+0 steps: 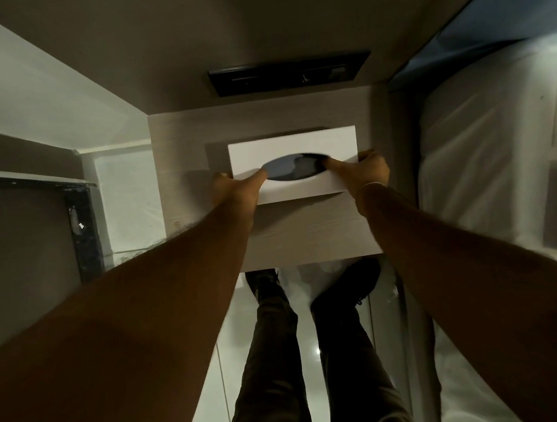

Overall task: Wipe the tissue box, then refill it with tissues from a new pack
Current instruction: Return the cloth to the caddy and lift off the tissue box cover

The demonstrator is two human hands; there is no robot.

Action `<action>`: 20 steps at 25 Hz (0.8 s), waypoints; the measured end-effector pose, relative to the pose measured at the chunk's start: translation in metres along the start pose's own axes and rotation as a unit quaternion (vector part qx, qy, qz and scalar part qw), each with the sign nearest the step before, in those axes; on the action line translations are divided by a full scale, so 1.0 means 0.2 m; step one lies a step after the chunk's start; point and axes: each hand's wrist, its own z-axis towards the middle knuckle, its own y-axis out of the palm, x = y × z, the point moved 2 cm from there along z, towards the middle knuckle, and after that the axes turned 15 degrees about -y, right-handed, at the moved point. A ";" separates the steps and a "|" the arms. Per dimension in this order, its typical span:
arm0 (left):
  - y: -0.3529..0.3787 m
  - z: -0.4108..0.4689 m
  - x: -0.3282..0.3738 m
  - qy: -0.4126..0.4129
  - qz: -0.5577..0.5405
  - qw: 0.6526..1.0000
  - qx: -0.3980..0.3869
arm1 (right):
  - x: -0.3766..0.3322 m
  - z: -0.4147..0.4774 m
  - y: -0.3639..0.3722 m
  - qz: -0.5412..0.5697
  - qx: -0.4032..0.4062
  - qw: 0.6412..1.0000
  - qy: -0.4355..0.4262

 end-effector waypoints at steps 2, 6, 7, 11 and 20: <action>-0.01 -0.01 0.00 -0.009 -0.003 1.000 -0.004 | 0.00 0.00 0.02 0.013 0.009 1.000 -0.004; 0.00 -0.01 -0.03 -0.021 -0.046 0.999 0.003 | 0.01 -0.01 0.05 0.024 0.025 0.999 -0.011; 0.00 0.00 -0.03 -0.023 -0.047 0.999 0.002 | 0.02 -0.01 0.05 0.023 0.025 0.999 -0.010; -0.02 0.02 -0.04 -0.031 -0.032 0.999 -0.012 | 0.03 0.00 0.04 -0.003 0.010 1.000 -0.014; -0.03 0.02 -0.01 -0.018 0.012 1.000 0.003 | 0.04 0.01 0.03 -0.011 0.008 1.000 0.003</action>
